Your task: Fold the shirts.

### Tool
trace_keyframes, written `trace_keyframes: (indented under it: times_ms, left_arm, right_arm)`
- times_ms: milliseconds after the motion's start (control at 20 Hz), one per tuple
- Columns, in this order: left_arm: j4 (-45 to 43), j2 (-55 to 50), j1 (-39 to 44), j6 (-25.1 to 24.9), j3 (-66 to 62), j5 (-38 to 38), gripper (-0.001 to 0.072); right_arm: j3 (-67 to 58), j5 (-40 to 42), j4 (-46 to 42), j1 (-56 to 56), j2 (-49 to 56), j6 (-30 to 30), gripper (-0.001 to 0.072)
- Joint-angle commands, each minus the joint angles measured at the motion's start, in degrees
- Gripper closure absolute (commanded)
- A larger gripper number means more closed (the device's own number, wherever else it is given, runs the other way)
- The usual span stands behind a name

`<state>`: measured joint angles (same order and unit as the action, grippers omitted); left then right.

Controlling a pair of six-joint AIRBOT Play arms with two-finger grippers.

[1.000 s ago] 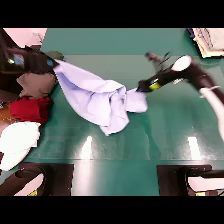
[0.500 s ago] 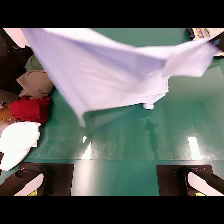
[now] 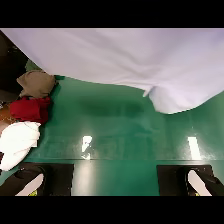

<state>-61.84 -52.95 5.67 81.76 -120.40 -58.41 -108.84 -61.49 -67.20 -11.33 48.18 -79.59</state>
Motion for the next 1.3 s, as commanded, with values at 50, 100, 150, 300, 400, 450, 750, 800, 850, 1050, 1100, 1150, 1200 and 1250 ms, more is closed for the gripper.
trace_keyframes:
  times_ms: [50,100,150,300,400,450,750,800,850,1050,1100,1150,1200,1250]
  left_arm:
    - [3.32,1.33,-0.07,4.00,-0.83,0.66,0.0682]
    - [3.69,0.68,-0.07,3.98,-0.79,-1.57,0.0682]
    - [3.58,-0.35,-0.07,4.04,0.15,-3.69,0.0683]
    - [2.12,-4.04,-0.07,5.35,9.33,-6.84,0.0683]
    - [-2.10,-8.79,-0.07,6.34,14.75,-8.41,0.0682]
    - [-4.59,-12.24,-0.07,8.00,16.72,-9.53,0.0682]
    - [-6.56,-34.42,-0.07,8.26,19.98,-11.52,0.0681]
    - [-6.56,-37.31,-0.07,8.26,19.98,-11.56,0.0682]
    - [-6.58,-39.50,-0.07,8.26,19.98,-11.54,0.0681]
    - [-9.86,-42.97,-0.11,8.37,19.91,-11.61,-0.0009]
    - [-10.56,-42.93,-0.59,8.24,19.39,-12.96,0.0081]
    - [-11.41,-42.93,-1.60,8.24,18.51,-15.23,0.0107]
    - [-12.00,-42.82,-3.06,7.58,17.42,-18.67,0.0107]
    - [-12.04,-42.27,-4.74,6.60,17.16,-21.49,0.0107]
  right_arm:
    - [-5.79,-1.40,-0.17,-4.92,-1.11,-0.11,0.0696]
    - [-7.34,-3.26,0.28,-4.87,0.17,-0.55,0.0697]
    - [-9.07,-5.79,0.31,-4.22,2.14,-2.05,0.0697]
    - [-10.01,-13.44,0.15,1.73,9.99,-6.51,0.0697]
    - [-5.46,-17.27,-0.11,7.54,15.78,-7.08,0.0697]
    - [-3.32,-19.41,-0.37,9.66,18.97,-7.28,0.0697]
    - [9.70,-15.89,-0.39,15.26,36.96,-7.34,0.0695]
    - [11.39,-13.55,-0.39,15.80,39.17,-7.34,0.0695]
    - [12.72,-11.37,-0.31,15.89,40.92,-7.34,0.0695]
    - [14.12,-6.45,1.29,15.37,45.27,-7.39,0.0537]
    - [14.10,-6.71,2.32,14.64,45.22,-7.37,0.0434]
    - [14.03,-7.67,3.80,13.75,44.72,-7.37,0.0435]
    - [14.01,-9.75,4.87,12.44,43.67,-7.28,0.0435]
    - [14.05,-13.00,4.90,11.17,42.23,-5.86,0.0435]
